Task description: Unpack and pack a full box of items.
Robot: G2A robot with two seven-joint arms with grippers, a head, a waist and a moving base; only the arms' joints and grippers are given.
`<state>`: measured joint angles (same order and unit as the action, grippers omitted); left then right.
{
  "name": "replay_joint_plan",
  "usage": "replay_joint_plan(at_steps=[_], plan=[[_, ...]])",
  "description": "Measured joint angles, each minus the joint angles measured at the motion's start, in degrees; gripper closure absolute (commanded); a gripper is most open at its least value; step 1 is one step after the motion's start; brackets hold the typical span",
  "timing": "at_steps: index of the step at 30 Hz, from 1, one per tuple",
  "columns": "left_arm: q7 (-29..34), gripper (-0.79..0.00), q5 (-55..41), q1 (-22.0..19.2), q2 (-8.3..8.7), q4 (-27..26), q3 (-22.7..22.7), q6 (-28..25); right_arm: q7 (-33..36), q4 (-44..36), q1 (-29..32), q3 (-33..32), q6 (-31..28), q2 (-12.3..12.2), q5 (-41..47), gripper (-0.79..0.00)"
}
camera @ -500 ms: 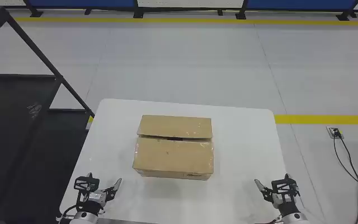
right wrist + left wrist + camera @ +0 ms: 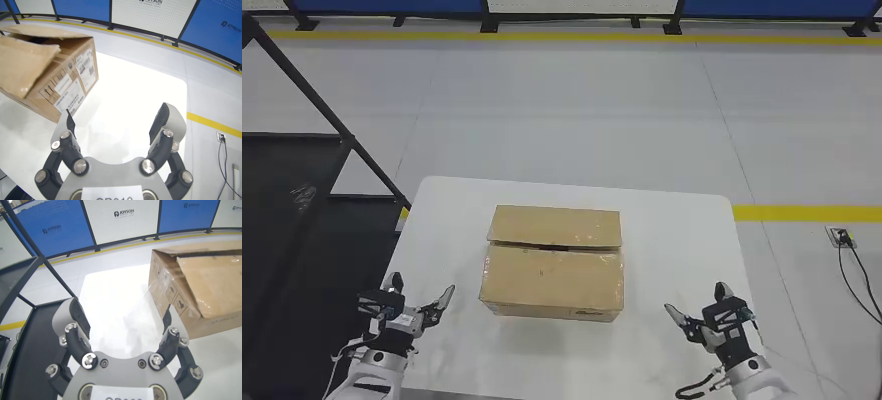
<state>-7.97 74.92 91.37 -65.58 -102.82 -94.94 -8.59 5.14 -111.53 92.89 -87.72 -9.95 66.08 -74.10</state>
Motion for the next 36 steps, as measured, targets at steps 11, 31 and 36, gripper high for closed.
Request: replay_joint_plan(at_steps=[11,31,36], plan=[[0.4,-0.785,-2.1,-1.8,-0.01,0.0,-0.5,-1.2,5.1,-1.7,-5.7,4.1,1.4,0.5,-0.3,-0.785],[2.4,-0.785,-10.0,-6.4,-0.03,0.6,-0.3,-8.5,13.1,7.2,-18.5,9.1,-13.0,1.4,32.7,-0.785],[2.2,-0.785,-14.8,-6.4,-0.01,1.2,-1.3,-11.7,22.3,14.6,-24.4,9.2,-11.8,1.5,49.2,-0.785]])
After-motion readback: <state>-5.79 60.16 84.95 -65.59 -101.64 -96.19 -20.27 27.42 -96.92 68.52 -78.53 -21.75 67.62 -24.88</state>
